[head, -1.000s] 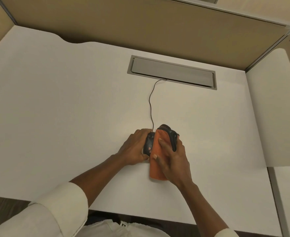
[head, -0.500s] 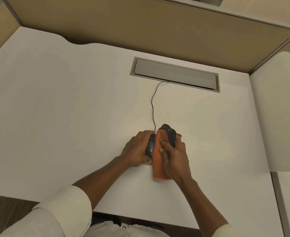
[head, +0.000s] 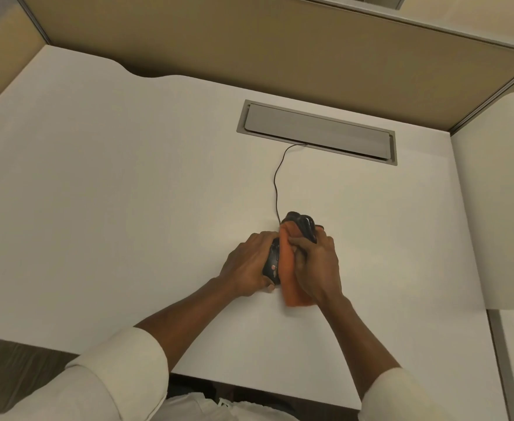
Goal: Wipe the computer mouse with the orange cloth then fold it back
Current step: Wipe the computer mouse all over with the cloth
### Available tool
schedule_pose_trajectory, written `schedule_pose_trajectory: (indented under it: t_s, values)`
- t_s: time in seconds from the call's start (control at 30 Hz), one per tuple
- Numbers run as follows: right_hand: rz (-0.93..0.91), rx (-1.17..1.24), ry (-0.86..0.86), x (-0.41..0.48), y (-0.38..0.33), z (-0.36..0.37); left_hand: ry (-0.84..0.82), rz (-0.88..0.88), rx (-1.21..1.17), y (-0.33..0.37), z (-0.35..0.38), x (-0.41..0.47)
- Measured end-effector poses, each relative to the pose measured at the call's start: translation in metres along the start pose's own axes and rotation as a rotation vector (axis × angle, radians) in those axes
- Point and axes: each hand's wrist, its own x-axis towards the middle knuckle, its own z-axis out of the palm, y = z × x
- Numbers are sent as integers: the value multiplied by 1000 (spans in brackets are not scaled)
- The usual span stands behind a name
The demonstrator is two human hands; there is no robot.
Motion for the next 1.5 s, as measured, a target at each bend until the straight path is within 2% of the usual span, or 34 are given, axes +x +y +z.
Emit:
schedule_pose_trajectory:
  t_s: [0.23,0.4,0.57,0.7,0.8,0.9,1.23,1.37,1.5]
  values:
    - [-12,-4,22,-72,-1,11,14,9,14,1,0,-1]
    - [1,44,54,-41,-1,4,9,-2,9,2,1,-2]
    - [21,33,11,6,4,0,-10,-41,0,0,4,-1]
    - [40,113,16,-13,4,2,-13,-34,0,0,3,0]
    - [-15,49,64,-52,9,10,-8,-10,20,2,0,-1]
    - [7,18,69,-68,14,15,-15,-9,16,3,-1,-2]
    - [-49,23,67,18,12,9,-37,-52,10,5,-2,-1]
    - [-39,76,111,-11,8,11,-42,-57,-1,5,-3,-1]
    - [-83,1,164,-57,14,21,-26,-27,-23,5,-4,-2]
